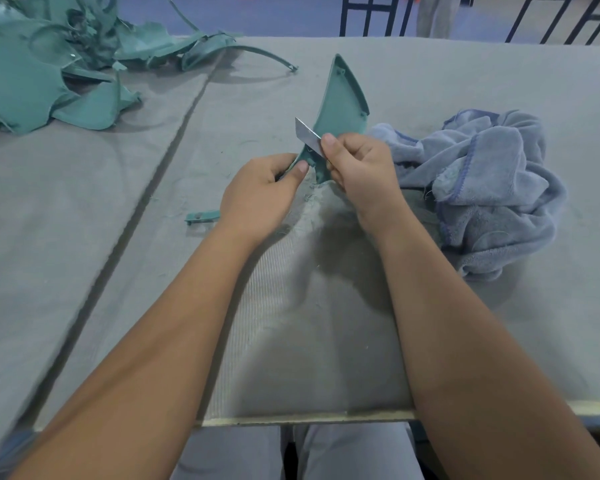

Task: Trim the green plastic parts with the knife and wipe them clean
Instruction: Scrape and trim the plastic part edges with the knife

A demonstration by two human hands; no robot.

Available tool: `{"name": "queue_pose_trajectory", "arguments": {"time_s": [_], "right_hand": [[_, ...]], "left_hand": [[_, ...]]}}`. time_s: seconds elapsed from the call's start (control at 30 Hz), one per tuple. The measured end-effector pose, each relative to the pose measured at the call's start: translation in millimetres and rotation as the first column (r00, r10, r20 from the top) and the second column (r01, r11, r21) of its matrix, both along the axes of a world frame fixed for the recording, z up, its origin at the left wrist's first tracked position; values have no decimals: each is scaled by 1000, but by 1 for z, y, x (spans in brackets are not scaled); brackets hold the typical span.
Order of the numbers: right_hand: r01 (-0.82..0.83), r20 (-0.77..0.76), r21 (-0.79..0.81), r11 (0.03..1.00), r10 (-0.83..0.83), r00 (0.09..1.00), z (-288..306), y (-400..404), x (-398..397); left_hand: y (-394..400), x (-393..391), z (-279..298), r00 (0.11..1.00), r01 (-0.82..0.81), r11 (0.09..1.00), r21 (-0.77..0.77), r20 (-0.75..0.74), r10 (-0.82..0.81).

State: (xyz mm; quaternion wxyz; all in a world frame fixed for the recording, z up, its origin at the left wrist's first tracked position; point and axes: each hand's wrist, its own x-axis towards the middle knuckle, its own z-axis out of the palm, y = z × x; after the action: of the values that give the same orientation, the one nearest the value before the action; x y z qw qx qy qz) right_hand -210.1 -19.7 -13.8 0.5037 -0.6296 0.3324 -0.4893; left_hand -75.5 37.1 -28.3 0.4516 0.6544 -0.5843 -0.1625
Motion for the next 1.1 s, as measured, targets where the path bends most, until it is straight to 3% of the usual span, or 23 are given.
{"name": "queue_pose_trajectory", "arguments": {"time_s": [0.2, 0.4, 0.67, 0.97, 1.1], "right_hand": [[82, 26, -11, 997, -81, 996, -4, 1, 8], [-48, 308, 168, 985, -6, 952, 4, 2, 0], [113, -5, -11, 994, -113, 994, 0, 2, 10], [147, -13, -13, 989, -147, 989, 5, 8, 17], [153, -31, -28, 988, -154, 988, 5, 8, 16]], "left_hand": [[-2, -1, 1, 1000, -12, 1000, 10, -16, 13], [-6, 1, 4, 995, -38, 999, 19, -91, 39], [-7, 1, 2, 998, -49, 998, 48, -42, 51], [-5, 0, 3, 999, -52, 998, 36, 16, 51], [-3, -2, 4, 990, -70, 997, 22, 121, 67]]}}
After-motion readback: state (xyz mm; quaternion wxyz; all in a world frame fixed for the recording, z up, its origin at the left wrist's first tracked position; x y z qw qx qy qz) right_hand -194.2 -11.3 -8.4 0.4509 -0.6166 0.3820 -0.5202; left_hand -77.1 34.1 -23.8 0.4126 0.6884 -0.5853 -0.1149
